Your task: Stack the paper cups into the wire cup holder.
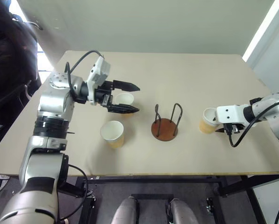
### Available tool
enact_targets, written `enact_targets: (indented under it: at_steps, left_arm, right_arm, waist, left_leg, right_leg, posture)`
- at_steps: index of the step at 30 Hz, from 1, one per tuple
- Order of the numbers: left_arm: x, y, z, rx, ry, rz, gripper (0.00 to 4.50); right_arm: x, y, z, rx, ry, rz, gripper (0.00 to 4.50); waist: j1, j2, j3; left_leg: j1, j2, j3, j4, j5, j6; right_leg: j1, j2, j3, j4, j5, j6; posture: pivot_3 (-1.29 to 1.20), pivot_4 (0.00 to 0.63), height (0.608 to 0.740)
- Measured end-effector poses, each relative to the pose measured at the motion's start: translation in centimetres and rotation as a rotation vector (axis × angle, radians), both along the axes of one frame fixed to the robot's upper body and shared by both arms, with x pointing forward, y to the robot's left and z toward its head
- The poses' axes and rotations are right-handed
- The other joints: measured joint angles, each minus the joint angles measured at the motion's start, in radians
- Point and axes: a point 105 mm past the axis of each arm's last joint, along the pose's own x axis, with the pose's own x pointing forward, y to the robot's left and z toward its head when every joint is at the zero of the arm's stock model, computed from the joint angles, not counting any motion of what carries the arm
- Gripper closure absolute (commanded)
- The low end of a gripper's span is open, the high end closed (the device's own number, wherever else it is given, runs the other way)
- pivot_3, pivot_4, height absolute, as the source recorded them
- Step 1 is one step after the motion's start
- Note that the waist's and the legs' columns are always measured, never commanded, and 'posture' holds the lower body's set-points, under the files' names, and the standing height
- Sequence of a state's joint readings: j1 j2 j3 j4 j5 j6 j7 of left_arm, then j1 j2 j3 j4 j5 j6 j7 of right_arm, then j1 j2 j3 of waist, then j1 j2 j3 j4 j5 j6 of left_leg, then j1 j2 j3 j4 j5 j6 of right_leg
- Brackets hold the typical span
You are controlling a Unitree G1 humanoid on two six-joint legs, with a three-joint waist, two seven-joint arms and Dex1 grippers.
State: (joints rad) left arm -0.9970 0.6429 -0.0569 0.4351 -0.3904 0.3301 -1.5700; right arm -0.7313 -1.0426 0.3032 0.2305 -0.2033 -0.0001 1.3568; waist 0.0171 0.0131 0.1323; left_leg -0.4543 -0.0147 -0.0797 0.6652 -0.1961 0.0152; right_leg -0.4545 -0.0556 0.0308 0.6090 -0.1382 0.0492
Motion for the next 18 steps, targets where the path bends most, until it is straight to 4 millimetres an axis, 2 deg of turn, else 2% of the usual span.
enact_targets:
  at_steps: [3,8,14,18]
  left_arm:
    - [0.0,0.0,-0.1,0.002,0.001,-0.001,0.05]
    - [0.0,-0.1,-0.6,0.045,-0.018,-0.01,0.05]
    - [0.5,1.8,-1.9,0.148,-0.041,0.028,0.05]
    - [0.6,1.9,-2.4,0.17,-0.046,0.021,0.05]
  right_arm:
    - [0.0,0.1,-0.3,-0.021,0.009,0.016,4.48]
    - [-0.1,0.5,-0.4,-0.03,0.032,0.037,4.48]
    - [-0.4,0.7,-0.1,-0.046,0.048,0.054,4.48]
    - [-0.6,1.2,0.6,-0.061,0.048,0.083,4.48]
  waist:
    - [-0.001,0.0,0.0]
    - [-0.001,0.0,0.0]
    - [-0.004,0.0,0.0]
    - [-0.002,0.0,0.0]
  left_leg:
    - [0.0,0.0,0.0,0.0,0.0,0.0]
    - [0.0,0.0,0.0,0.0,0.0,0.0]
    - [0.0,0.0,0.0,-0.001,0.0,0.0]
    - [-0.001,0.0,0.0,0.0,0.0,0.0]
  right_leg:
    - [0.0,0.0,0.0,0.0,0.0,0.0]
    - [0.0,0.0,0.0,0.0,0.0,-0.001]
    - [0.0,0.0,0.0,0.0,0.0,-0.001]
    - [0.0,0.0,0.0,-0.001,0.0,-0.001]
  posture:
    - [0.0,0.15,0.74]
    - [0.0,0.15,0.74]
    - [0.0,0.15,0.74]
    - [0.0,0.15,0.74]
